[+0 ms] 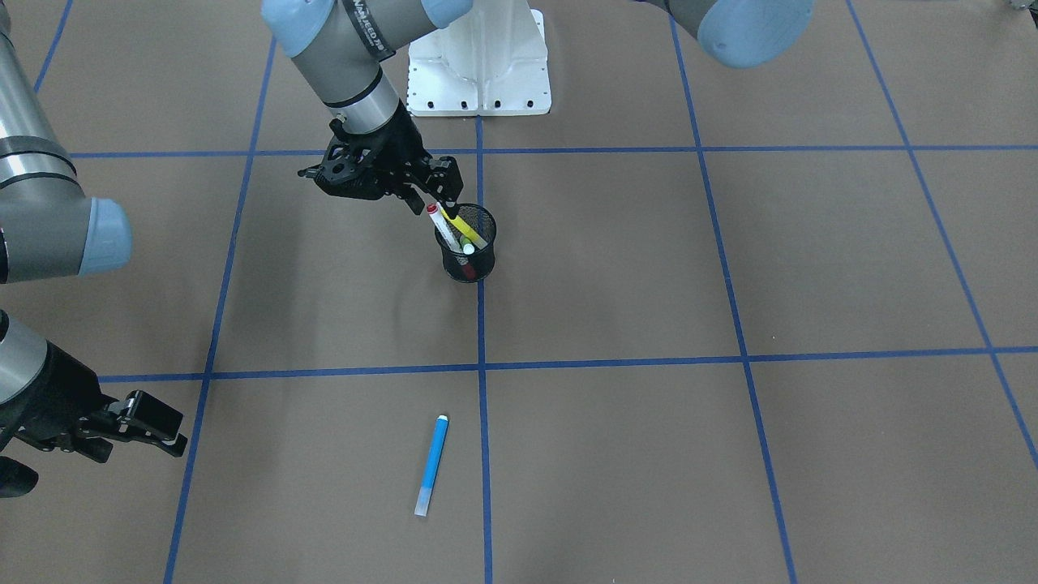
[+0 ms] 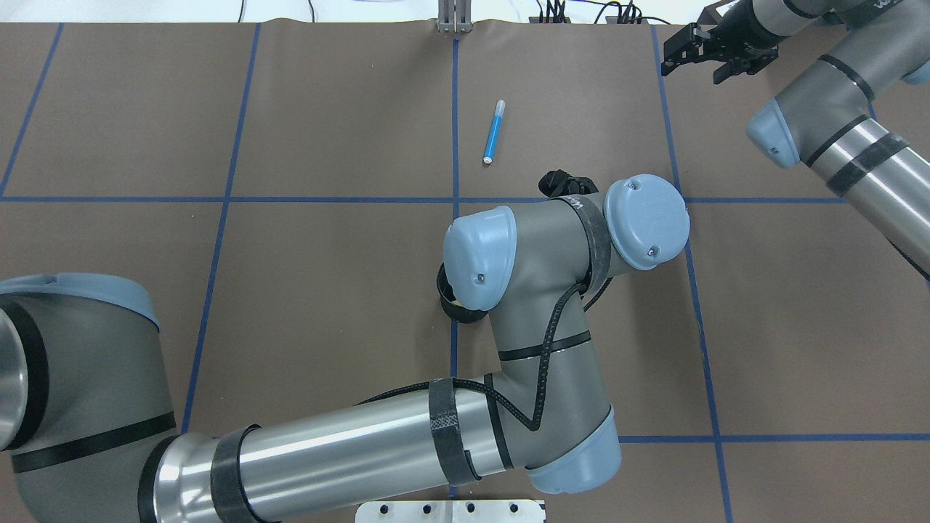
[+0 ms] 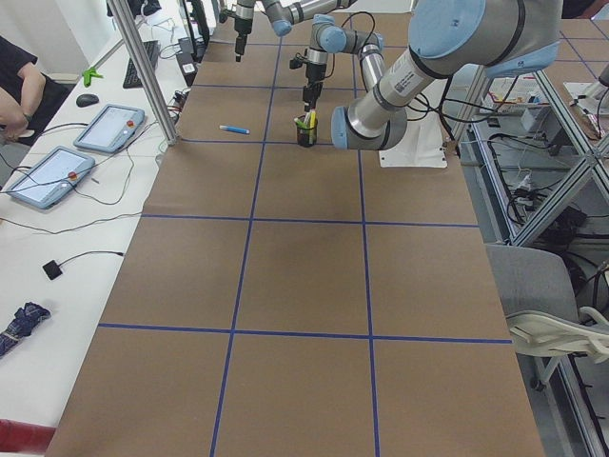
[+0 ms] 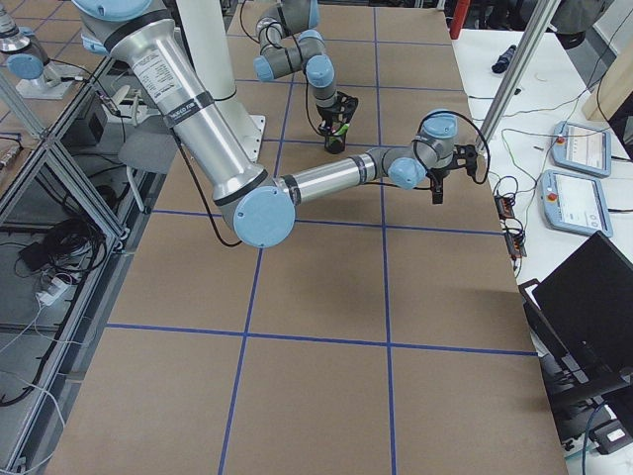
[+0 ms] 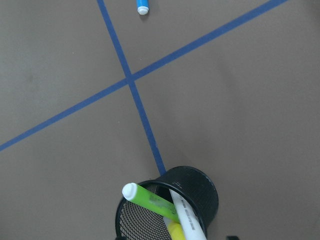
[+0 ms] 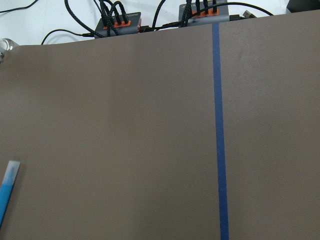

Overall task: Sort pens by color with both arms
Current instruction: 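Lower the left gripper over the cup and grasp the white red-capped marker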

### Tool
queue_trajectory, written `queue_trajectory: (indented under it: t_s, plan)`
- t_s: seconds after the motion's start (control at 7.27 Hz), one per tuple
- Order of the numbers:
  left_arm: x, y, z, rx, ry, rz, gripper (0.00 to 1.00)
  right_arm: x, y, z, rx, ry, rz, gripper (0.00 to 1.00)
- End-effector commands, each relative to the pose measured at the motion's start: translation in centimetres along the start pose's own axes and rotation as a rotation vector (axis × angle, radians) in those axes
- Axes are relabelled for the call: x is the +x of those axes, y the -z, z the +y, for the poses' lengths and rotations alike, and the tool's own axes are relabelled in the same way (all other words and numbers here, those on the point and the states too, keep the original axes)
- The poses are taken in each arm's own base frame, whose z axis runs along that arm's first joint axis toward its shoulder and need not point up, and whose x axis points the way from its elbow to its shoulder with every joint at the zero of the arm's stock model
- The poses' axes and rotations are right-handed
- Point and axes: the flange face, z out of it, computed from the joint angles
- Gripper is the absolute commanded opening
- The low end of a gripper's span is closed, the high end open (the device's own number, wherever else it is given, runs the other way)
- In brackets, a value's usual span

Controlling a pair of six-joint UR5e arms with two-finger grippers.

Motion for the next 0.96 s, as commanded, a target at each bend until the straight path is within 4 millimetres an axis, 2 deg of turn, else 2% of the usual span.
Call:
queue_trajectory:
  t_s: [0.0, 0.55, 0.82]
  plan:
    - [0.66, -0.17, 0.47, 0.001, -0.008, 0.008, 0.57, -0.07, 0.03, -0.03, 0.0, 0.001, 0.0, 1.0]
    - [0.9, -0.25, 0.74, -0.001, 0.022, 0.01, 0.24, -0.1, 0.04, -0.01, -0.001, 0.002, -0.003, 1.0]
    - [0.98, 0.26, 0.65, 0.004, 0.028, 0.014, 0.13, -0.05, 0.12, -0.06, -0.001, 0.001, -0.004, 1.0]
